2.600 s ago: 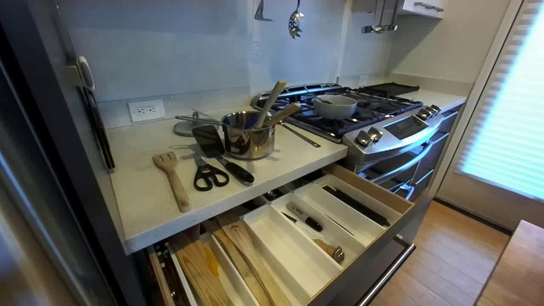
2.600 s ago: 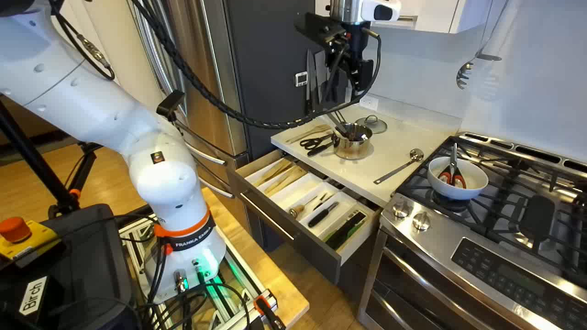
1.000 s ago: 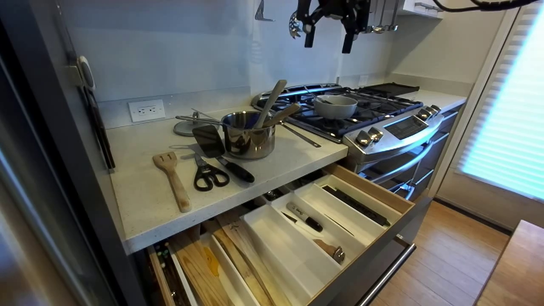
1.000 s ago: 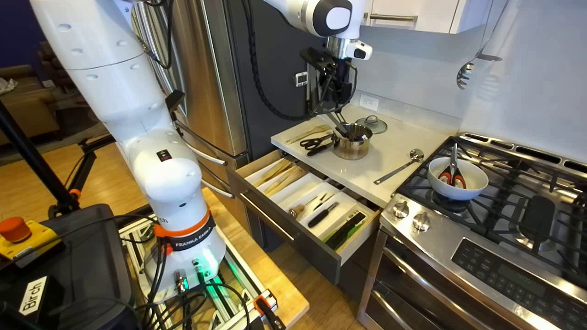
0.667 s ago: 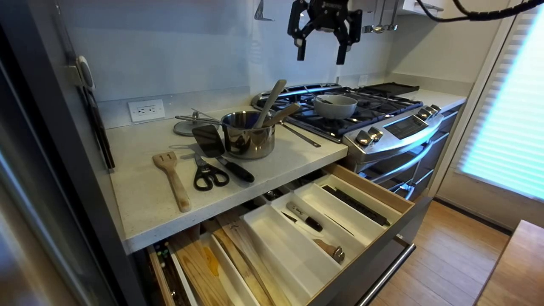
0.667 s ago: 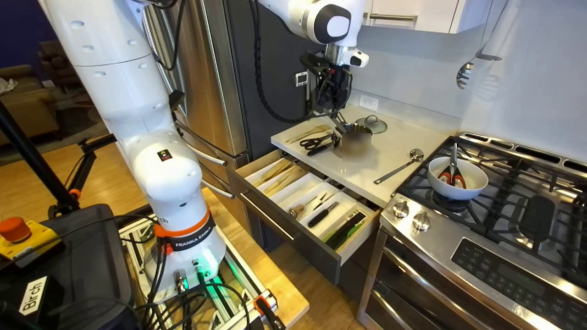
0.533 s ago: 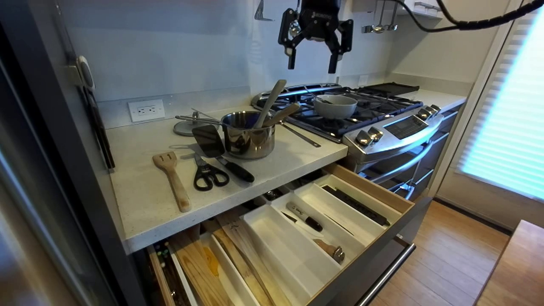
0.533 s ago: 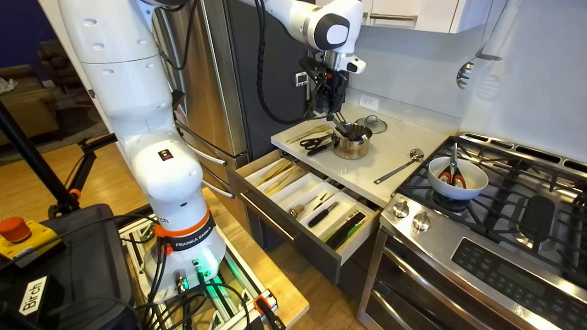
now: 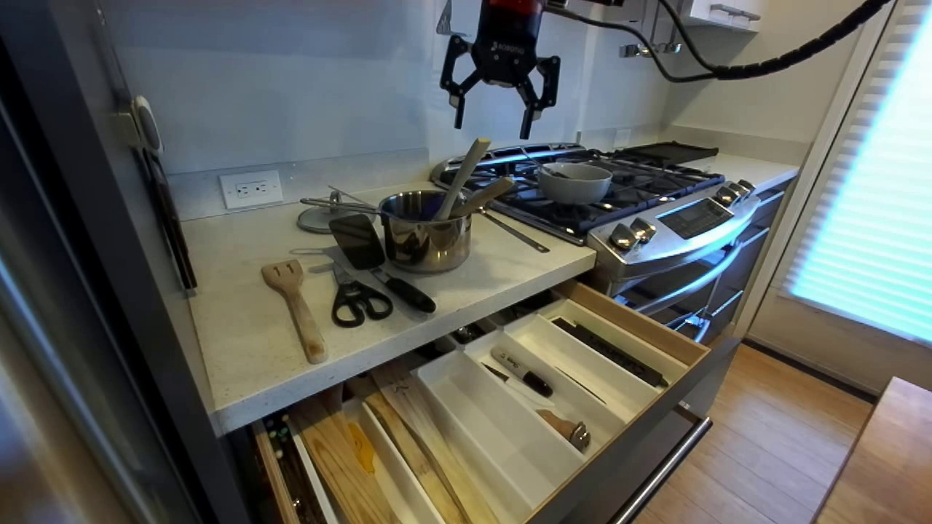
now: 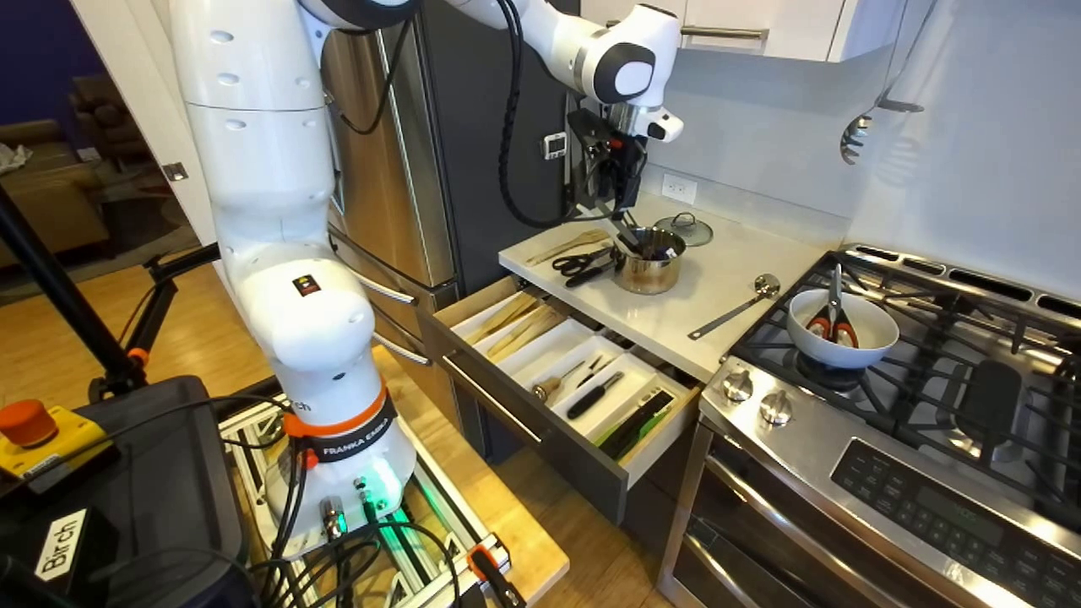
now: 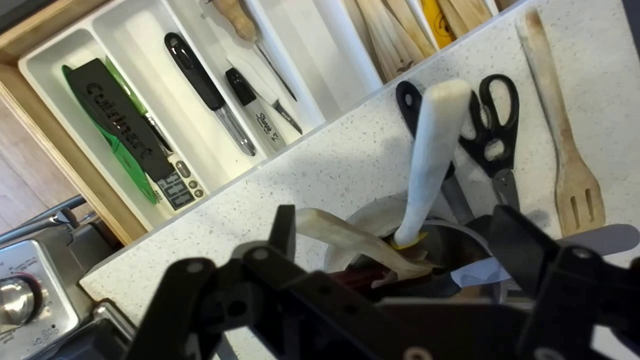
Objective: Pick up the wooden with yellow tip spatula from the utensil holding bucket and put it in the second last right compartment of the opened drawer
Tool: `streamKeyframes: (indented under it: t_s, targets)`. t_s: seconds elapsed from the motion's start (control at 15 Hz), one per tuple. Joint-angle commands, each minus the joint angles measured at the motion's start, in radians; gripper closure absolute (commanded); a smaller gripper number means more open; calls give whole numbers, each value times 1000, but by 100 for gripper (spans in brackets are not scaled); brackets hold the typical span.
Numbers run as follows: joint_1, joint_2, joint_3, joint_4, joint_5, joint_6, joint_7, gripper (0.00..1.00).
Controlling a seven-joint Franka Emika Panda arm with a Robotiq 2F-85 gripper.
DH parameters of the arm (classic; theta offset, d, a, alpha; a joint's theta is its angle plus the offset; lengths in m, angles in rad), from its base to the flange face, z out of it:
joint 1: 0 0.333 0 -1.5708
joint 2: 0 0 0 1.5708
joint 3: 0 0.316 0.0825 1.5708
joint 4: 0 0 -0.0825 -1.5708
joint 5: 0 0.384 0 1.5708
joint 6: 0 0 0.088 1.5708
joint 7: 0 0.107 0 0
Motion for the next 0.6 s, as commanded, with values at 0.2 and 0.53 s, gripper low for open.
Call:
streamKeyframes:
  t_s: [0.2,0.53]
  targets:
    - [11,180,3,188,51,-124,-29,14]
    - [14,261,-3,299,43,-292,-21,29]
